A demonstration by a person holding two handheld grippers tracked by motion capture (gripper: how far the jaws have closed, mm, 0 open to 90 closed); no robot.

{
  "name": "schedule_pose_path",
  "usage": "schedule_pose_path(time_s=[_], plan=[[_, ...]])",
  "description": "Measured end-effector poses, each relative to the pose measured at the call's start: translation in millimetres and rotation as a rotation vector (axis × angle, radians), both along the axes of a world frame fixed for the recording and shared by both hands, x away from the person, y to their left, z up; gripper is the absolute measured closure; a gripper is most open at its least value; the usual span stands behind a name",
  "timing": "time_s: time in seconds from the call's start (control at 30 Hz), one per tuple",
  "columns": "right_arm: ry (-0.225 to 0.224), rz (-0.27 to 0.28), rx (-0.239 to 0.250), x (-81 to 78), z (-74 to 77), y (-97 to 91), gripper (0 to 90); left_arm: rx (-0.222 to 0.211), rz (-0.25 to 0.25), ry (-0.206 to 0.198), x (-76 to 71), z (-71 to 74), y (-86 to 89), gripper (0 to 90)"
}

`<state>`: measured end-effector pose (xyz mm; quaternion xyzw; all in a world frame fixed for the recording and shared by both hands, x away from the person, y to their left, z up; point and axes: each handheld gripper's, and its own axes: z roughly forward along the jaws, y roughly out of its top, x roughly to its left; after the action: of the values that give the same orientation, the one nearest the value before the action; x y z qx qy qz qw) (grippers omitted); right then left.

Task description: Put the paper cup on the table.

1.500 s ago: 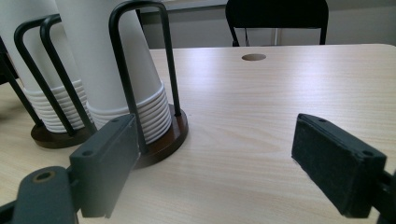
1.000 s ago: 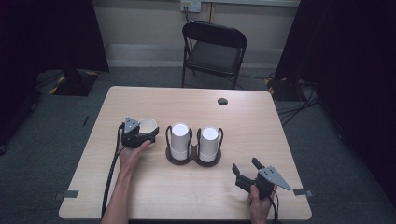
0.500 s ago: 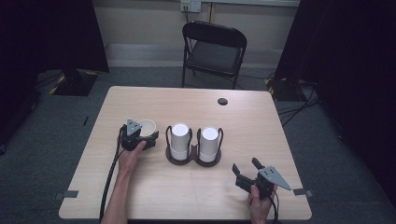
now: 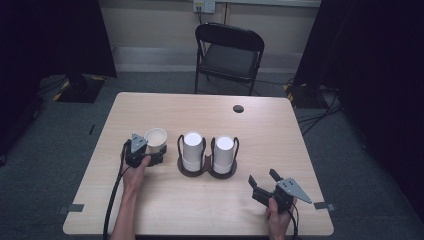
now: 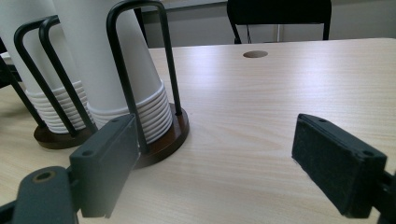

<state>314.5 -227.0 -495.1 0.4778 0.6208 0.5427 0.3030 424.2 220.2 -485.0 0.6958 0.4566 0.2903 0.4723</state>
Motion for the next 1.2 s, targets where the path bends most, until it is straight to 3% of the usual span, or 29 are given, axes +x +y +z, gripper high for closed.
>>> schedule_pose_path(time_s=[0.17,0.23,0.3,0.4,0.47,0.57,0.73,1.03,1.2], plan=[[-0.003,-0.001,0.004,-0.3,-0.1,-0.5,13.9,-0.007,0.02,-0.013,-9.8,0.9,0.8,15.7],[-0.002,-0.001,0.004,-0.2,-0.1,-0.4,13.9,0.019,0.057,-0.026,-16.8,2.3,-0.9,16.0],[0.0,-0.001,0.004,-0.1,0.0,-0.4,13.9,-0.023,0.051,-0.039,-26.0,3.4,-1.4,16.1],[0.004,0.002,-0.001,0.4,0.1,0.1,13.9,-0.027,0.063,-0.05,-36.3,5.5,-1.9,16.1],[0.004,0.001,-0.005,0.1,0.1,0.4,13.9,-0.045,0.083,-0.08,-43.1,7.6,-1.5,16.2],[0.003,0.0,-0.005,0.1,0.1,0.4,13.9,-0.121,0.078,-0.092,-52.3,11.1,0.6,16.8],[0.004,0.003,-0.014,0.4,0.2,1.1,13.9,-0.052,0.074,-0.102,-70.3,15.1,-7.6,17.0],[0.006,-0.001,-0.021,0.5,0.3,1.7,14.0,-0.051,0.038,-0.095,-94.6,21.0,-22.4,17.4],[0.005,-0.002,-0.015,0.4,0.3,1.4,13.9,-0.051,-0.025,-0.098,-104.9,23.9,-31.8,18.1]])
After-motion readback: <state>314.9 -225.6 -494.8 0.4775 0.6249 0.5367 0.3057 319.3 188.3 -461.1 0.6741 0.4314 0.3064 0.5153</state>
